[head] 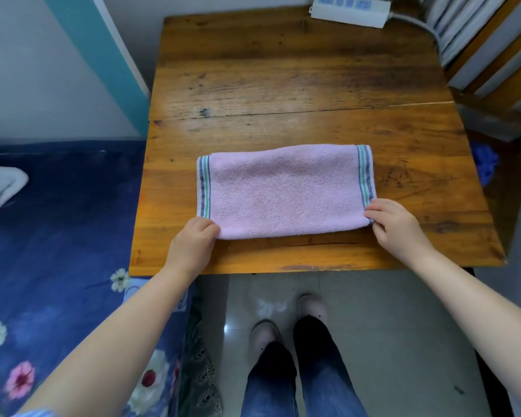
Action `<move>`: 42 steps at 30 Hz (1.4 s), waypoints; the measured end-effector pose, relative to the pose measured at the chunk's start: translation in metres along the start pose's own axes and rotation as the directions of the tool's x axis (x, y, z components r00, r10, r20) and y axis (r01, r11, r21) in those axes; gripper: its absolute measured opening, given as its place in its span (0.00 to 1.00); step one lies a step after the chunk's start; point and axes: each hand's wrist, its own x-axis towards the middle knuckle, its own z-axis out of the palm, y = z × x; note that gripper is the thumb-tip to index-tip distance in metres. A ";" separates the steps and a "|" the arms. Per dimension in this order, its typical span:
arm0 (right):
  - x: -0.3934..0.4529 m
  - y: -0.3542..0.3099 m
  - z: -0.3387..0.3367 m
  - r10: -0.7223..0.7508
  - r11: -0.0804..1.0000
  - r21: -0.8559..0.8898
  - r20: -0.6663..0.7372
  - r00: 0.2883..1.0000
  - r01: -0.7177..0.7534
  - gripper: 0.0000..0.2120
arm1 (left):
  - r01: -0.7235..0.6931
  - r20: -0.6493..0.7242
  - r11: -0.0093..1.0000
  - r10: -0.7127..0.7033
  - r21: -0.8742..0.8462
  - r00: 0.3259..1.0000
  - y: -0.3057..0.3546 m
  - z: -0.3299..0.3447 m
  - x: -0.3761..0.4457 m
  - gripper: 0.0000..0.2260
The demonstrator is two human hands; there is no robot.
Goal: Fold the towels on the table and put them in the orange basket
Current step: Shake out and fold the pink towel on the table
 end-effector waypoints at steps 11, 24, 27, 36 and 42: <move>-0.003 -0.016 0.003 0.059 0.988 -0.144 0.029 0.998 -0.055 0.12 | -0.065 -0.011 0.986 0.068 0.155 0.998 0.001 -0.011 0.019 0.17; 0.127 -0.056 0.090 0.096 0.983 -0.182 0.435 0.895 -0.017 0.27 | 0.207 0.099 0.978 -0.209 0.028 0.973 0.023 0.053 0.128 0.23; 0.120 -0.048 0.095 0.097 0.983 -0.185 0.446 0.890 -0.014 0.29 | 0.248 0.132 0.966 -0.256 0.074 0.958 0.006 0.056 0.126 0.24; 0.101 -0.001 0.070 0.429 0.901 -0.213 0.292 0.855 -0.379 0.34 | 0.348 0.072 0.935 -0.353 0.068 0.933 -0.014 0.046 0.125 0.33; 0.085 0.018 0.053 0.559 0.829 -0.215 0.331 0.761 -0.516 0.26 | 0.356 0.050 0.932 -0.360 0.069 0.932 -0.014 0.047 0.123 0.26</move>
